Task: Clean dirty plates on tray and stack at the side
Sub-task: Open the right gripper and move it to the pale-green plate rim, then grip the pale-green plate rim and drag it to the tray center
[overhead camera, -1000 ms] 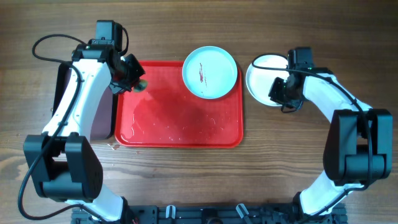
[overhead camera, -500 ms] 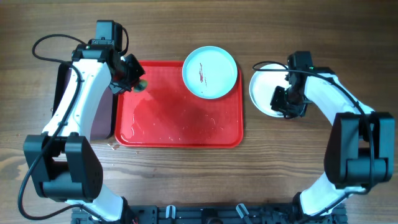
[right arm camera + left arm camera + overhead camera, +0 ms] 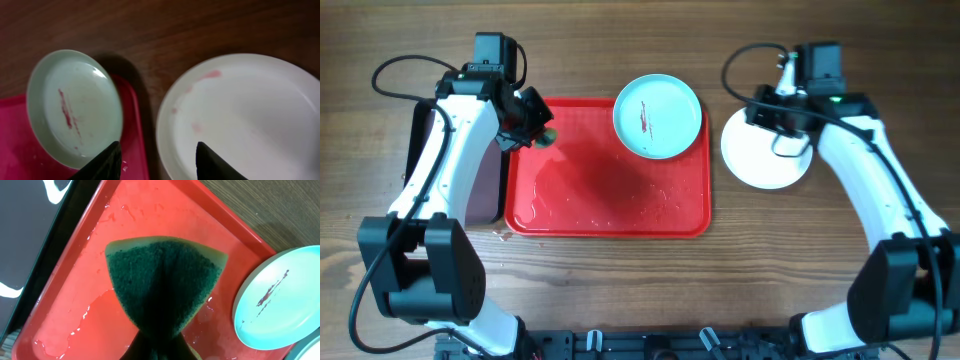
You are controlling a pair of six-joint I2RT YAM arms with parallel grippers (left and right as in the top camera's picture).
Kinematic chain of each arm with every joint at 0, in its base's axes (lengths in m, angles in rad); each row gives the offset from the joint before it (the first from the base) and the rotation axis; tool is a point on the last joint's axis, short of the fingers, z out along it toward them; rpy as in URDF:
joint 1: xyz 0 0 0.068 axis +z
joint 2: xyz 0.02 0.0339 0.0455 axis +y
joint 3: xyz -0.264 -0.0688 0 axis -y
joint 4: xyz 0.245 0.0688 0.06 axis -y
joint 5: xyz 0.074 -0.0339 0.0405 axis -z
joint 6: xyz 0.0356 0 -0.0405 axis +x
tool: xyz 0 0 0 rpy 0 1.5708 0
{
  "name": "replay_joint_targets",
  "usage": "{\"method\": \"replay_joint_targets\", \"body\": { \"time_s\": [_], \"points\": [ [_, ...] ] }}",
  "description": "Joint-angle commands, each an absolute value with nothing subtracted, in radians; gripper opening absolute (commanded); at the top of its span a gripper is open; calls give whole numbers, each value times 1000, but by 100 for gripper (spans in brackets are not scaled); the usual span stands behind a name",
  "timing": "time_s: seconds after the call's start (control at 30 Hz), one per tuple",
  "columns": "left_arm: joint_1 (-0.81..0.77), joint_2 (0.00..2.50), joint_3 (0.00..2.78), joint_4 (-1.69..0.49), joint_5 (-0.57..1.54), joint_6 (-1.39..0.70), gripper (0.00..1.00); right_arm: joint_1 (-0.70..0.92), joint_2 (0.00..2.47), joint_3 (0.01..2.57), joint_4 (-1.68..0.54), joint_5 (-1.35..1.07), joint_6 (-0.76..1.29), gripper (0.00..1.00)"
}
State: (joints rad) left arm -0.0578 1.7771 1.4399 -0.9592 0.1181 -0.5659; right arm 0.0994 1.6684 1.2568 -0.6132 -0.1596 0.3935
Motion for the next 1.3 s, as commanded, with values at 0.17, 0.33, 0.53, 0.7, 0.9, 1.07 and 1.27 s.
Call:
{"method": "replay_joint_targets", "body": {
  "time_s": [0.17,0.33,0.53,0.7,0.9,1.07,1.27],
  "points": [
    [-54,1783,1432,-959,106,-553,4,236,1815,1262,-518,-154,540,49],
    [-54,1783,1432,-959,99,-553,4,256,1888,1262,-477,-150,550,49],
    [-54,1783,1432,-959,95,-553,4,256,1938,1262,-425,-176,554,48],
    [-54,1783,1432,-959,92,-553,4,257,1960,1262,-402,-181,560,43],
    [-54,1783,1432,-959,92,-553,4,266,1994,1262,-380,-181,552,35],
    [-54,1783,1432,-959,92,-553,4,285,2019,1262,-366,-181,551,32],
    [-54,1783,1432,-959,91,-553,4,308,2023,1262,-350,-176,550,20]
  ]
}}
